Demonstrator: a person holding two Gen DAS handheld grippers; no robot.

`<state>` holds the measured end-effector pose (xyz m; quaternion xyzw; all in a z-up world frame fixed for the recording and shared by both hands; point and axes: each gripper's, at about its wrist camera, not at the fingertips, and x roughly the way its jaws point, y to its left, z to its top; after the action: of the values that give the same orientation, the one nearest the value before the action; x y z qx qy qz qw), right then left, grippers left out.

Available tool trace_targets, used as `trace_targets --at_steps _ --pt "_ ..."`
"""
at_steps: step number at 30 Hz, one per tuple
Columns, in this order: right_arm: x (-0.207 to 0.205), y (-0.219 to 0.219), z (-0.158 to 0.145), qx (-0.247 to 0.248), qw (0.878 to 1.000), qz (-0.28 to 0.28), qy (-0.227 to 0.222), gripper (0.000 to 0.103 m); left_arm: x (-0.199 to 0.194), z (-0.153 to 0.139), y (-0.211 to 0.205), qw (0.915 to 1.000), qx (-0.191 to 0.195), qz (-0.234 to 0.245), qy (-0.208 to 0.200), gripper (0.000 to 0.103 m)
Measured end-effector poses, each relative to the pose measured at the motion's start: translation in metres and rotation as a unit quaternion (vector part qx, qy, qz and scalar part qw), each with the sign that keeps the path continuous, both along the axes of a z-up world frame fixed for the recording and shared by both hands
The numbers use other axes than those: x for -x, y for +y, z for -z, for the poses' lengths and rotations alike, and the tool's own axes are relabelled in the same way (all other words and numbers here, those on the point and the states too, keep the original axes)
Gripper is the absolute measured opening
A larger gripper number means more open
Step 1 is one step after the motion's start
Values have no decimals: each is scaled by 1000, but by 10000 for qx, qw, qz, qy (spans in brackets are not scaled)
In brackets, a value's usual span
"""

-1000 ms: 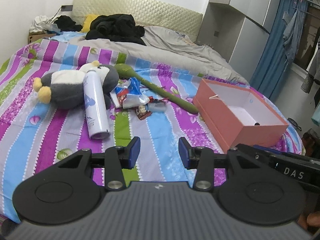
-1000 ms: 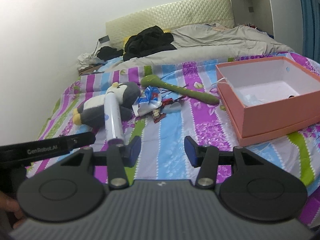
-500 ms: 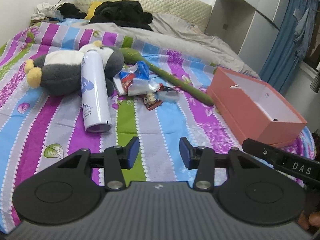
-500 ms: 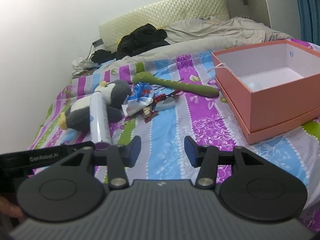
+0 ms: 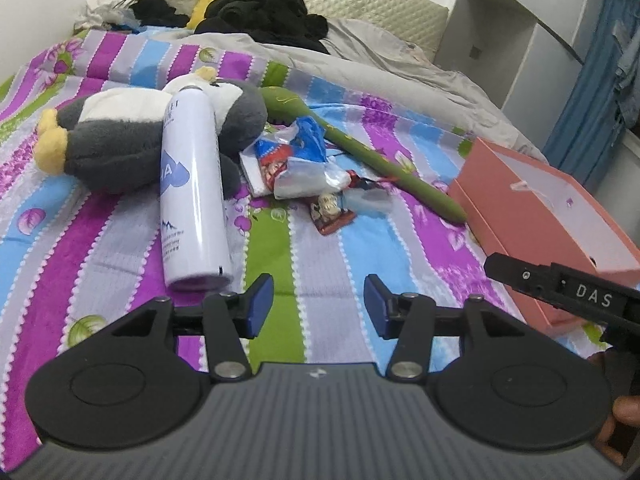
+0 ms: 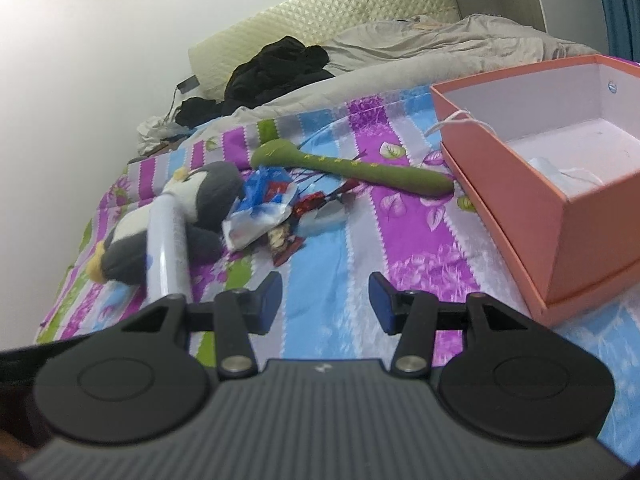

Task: Organize soft objects
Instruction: 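Move both open tools toward the snacks beside the penguin plush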

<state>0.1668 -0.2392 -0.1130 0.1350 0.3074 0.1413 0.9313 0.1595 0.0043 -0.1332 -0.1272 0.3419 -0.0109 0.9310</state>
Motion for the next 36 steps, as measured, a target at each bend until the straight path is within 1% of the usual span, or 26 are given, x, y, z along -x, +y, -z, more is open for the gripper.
trace_targets --at_steps 2,7,10,13,15,18,22,26,28,29,31,32,34,36 --pt "-14 1 3 -40 10000 5 11 51 -11 3 3 10000 71 -27 18 57" --pt "-44 4 12 -21 10000 -24 21 51 -40 13 4 9999 40 -82 83 57" --pt "-61 10 21 4 9999 -141 57 51 -55 21 3 9998 43 -113 132 57" --pt "-80 13 34 -25 9996 -233 168 51 -70 29 1 9997 83 -171 168 57" --pt "-92 15 43 -41 9992 -292 263 51 -80 35 1 9994 189 -220 179 57" --pt "-109 16 52 -192 9984 -385 371 51 -95 43 -3 9991 274 -257 204 57" --pt "-135 14 59 -257 9980 -397 411 51 -115 54 -8 9988 323 -307 218 57" --pt "-159 10 64 -441 9967 -460 511 51 -136 63 -11 9983 401 -372 200 57" --pt "-171 12 63 -406 9970 -498 427 52 -145 68 -11 9982 417 -386 201 57" --pt "-176 15 64 -377 9971 -564 340 51 -149 70 -11 9982 426 -374 182 57" --pt "-187 20 72 -323 9962 -671 451 51 -156 73 -10 9981 436 -404 137 57" --pt "-190 20 77 -378 9958 -656 518 50 -159 75 -9 9980 464 -423 108 57" --pt "-194 20 84 -410 9953 -644 593 50 -166 78 -5 9974 566 -442 70 57" --pt "-194 22 86 -313 9950 -783 527 50 -172 82 -3 9964 713 -443 90 57"
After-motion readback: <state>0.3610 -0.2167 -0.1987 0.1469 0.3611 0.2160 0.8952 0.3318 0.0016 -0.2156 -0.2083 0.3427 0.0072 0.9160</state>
